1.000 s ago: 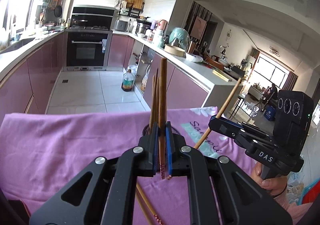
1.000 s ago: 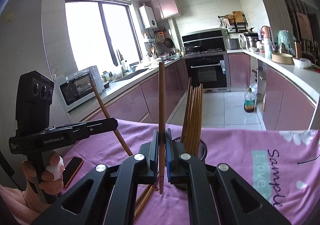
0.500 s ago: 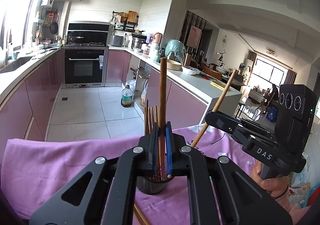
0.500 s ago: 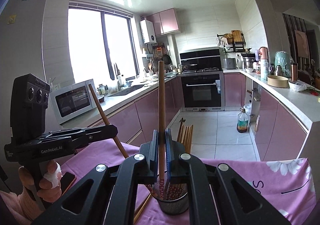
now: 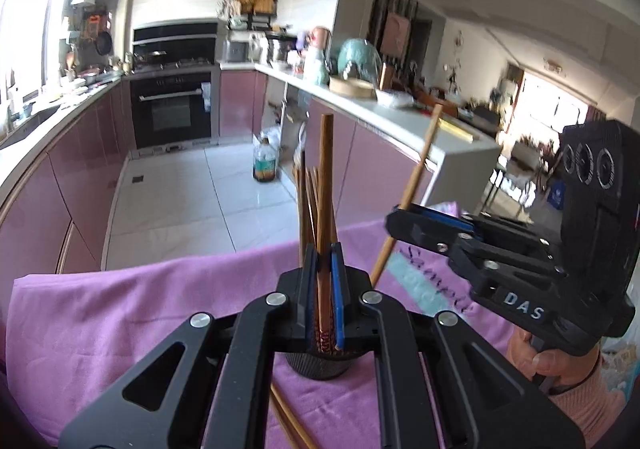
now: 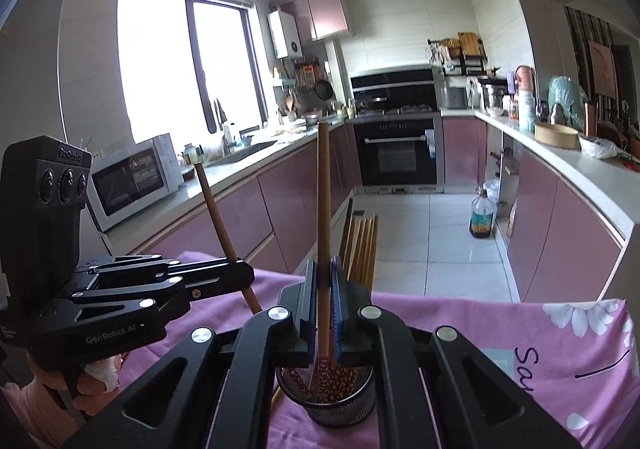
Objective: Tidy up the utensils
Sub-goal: 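Lower the left gripper's chopstick into the holder while the right gripper inserts its own, then open both grippers and move them back over the last chopsticks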
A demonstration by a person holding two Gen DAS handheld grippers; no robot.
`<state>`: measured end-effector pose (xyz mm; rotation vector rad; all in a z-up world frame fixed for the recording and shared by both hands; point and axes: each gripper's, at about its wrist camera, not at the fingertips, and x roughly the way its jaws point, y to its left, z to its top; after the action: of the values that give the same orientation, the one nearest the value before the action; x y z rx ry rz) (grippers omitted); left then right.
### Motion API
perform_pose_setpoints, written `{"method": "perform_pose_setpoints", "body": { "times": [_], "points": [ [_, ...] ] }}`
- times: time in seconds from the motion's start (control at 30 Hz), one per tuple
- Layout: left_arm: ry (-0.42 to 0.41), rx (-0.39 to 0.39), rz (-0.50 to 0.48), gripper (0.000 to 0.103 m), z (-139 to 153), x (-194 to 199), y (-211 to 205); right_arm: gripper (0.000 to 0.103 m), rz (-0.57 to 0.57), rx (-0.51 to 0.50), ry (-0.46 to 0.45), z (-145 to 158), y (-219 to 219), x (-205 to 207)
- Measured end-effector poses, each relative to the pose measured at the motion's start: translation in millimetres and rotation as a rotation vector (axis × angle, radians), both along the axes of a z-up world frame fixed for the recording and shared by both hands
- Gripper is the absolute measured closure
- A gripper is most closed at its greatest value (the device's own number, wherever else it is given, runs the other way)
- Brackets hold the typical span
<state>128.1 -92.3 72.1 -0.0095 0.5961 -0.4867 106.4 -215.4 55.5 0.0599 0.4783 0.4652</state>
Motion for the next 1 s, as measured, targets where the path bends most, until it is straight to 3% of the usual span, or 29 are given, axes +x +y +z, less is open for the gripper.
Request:
{"method": "perform_pose_setpoints", "body": {
  "times": [0.23, 0.67, 0.83, 1.0],
  "points": [
    [0.085, 0.051, -0.009, 0.095, -22.2, 18.5, -5.9, 0.098, 0.009, -0.044, 0.121, -28.1, 9.6, 20.8],
    [0.103, 0.054, 0.004, 0.094, -34.3, 46.1, -6.9, 0.095, -0.022, -0.033, 0.166, -37.4, 10.7, 42.0],
    [0.108, 0.039, 0.013, 0.089, -40.4, 45.4, 2.0, 0.081, -0.023, -0.024, 0.170, -43.2, 8.1, 40.5],
    [0.113, 0.011, 0.020, 0.083, -48.8, 37.8, 14.1, 0.075, -0.019, -0.014, 0.172, -47.9, 7.4, 34.8]
  ]
}}
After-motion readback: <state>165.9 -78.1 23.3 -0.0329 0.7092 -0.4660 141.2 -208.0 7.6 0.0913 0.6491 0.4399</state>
